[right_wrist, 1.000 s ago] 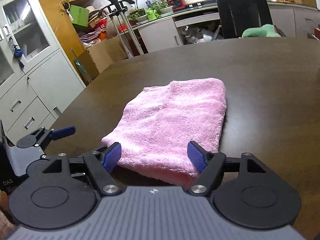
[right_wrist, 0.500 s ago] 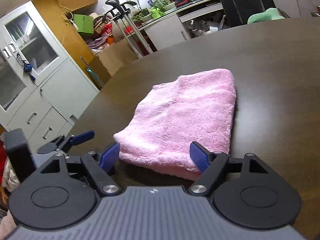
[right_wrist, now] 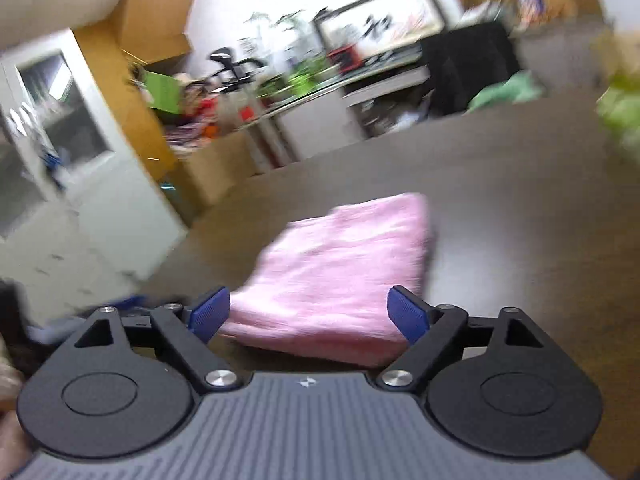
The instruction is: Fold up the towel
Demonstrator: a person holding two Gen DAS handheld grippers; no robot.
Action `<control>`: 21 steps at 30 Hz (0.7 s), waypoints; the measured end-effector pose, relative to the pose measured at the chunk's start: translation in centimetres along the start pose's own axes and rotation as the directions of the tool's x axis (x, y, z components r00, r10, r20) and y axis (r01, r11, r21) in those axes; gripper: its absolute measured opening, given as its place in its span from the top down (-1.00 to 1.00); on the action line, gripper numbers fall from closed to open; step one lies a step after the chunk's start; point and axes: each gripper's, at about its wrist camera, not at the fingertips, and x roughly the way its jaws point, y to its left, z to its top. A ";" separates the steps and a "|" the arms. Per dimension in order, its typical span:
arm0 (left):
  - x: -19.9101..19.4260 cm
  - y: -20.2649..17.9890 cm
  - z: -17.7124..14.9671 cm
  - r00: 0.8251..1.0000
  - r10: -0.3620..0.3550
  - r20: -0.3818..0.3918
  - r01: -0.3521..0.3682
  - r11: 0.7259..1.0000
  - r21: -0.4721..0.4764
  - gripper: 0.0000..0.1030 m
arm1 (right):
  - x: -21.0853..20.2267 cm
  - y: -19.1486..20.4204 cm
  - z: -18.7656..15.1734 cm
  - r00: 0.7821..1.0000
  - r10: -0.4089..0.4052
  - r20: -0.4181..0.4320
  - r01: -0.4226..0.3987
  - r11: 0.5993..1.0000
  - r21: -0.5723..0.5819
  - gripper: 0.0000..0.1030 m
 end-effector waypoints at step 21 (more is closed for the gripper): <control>-0.6 -4.4 -3.7 0.992 -0.027 -0.123 0.037 0.996 0.076 -1.00 | 0.2 0.3 -4.3 0.934 -0.350 -0.066 0.333 0.923 -0.194 -0.95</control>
